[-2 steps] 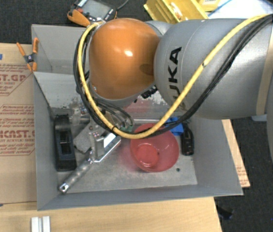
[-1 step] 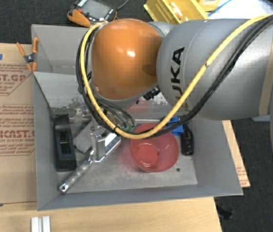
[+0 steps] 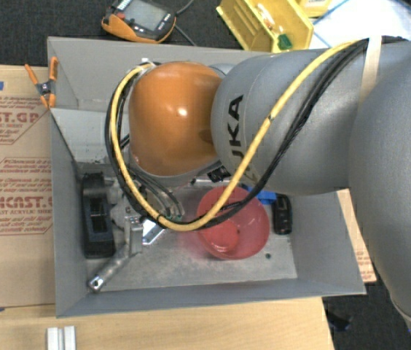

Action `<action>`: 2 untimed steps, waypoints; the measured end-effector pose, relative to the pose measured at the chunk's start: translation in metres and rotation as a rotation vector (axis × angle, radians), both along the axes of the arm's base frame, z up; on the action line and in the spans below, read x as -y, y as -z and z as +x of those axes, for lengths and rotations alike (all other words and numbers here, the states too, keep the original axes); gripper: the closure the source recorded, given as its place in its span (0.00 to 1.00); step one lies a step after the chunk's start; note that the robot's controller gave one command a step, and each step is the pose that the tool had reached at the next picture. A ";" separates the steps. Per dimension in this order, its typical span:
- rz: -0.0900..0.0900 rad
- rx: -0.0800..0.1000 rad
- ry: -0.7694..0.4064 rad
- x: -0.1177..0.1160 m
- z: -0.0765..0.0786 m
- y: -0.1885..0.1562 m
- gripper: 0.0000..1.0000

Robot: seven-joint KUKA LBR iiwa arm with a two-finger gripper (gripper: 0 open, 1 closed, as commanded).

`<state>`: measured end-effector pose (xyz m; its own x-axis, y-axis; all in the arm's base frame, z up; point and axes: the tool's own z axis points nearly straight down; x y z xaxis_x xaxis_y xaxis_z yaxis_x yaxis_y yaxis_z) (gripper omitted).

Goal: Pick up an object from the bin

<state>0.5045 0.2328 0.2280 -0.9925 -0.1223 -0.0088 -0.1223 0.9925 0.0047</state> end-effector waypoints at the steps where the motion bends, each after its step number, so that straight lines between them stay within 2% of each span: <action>1: 0.000 0.006 -0.181 0.017 -0.003 0.012 0.00; 2: -0.001 0.006 -0.188 0.052 0.067 0.050 0.00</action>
Offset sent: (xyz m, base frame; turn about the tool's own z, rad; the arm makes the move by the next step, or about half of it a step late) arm 0.0645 -0.0517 -0.0492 -0.1896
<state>0.5714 0.1808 0.1782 -0.9522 -0.3052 -0.0146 -0.3053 0.9523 0.0027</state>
